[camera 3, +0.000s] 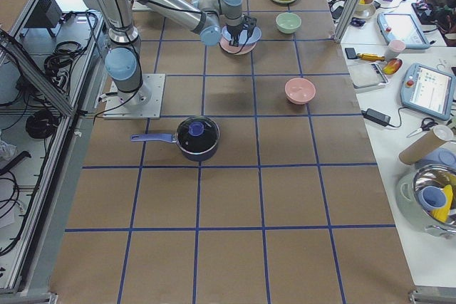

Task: Stack three plates with pink and blue

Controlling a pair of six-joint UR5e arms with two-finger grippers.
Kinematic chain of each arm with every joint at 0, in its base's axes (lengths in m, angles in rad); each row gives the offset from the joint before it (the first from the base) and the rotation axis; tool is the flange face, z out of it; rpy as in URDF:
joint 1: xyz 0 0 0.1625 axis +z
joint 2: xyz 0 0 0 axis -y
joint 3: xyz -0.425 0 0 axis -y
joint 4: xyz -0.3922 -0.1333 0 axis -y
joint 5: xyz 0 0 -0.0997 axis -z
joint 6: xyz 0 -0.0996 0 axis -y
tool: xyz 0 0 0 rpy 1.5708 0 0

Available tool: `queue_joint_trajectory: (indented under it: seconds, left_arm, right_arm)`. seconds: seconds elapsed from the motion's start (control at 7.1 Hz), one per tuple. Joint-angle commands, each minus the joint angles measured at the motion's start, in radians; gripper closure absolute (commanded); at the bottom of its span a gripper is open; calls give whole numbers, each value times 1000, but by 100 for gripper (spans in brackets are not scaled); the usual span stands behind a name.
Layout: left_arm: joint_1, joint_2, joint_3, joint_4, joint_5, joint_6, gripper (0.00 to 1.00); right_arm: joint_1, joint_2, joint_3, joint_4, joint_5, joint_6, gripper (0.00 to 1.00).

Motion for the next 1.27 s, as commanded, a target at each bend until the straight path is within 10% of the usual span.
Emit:
queue_joint_trajectory:
  seconds: [0.0,0.28,0.56,1.13]
  left_arm:
    - [26,14,-21,61,-12,16,0]
    - [26,37,-61,113,-5,143,0]
    - [26,59,-70,101,-5,144,0]
    - [25,70,-88,101,-14,145,0]
  right_arm:
    - [2,4,25,-36,-4,6,95]
    - [0,9,31,-51,-4,6,19]
    - [-47,9,-69,-22,-75,-29,7]
    - [-131,7,-494,480,-177,-319,4]
